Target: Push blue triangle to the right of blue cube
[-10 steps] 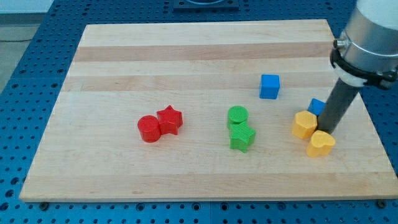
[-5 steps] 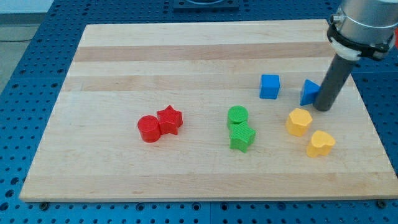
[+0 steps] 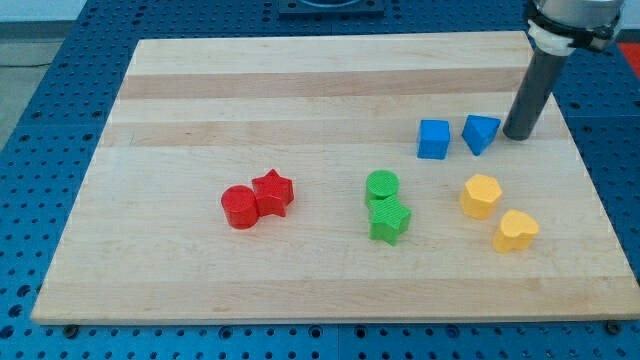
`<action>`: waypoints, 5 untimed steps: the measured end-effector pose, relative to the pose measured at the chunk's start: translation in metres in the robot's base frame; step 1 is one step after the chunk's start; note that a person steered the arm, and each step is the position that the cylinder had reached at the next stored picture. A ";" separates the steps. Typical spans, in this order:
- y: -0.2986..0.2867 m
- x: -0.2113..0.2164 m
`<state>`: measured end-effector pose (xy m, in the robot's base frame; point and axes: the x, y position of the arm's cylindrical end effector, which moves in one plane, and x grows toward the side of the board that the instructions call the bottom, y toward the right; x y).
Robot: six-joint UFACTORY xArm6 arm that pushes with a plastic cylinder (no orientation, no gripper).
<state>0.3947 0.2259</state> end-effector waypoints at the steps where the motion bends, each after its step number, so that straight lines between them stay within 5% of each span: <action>1: -0.017 0.000; 4: -0.031 0.003; 5: -0.016 0.035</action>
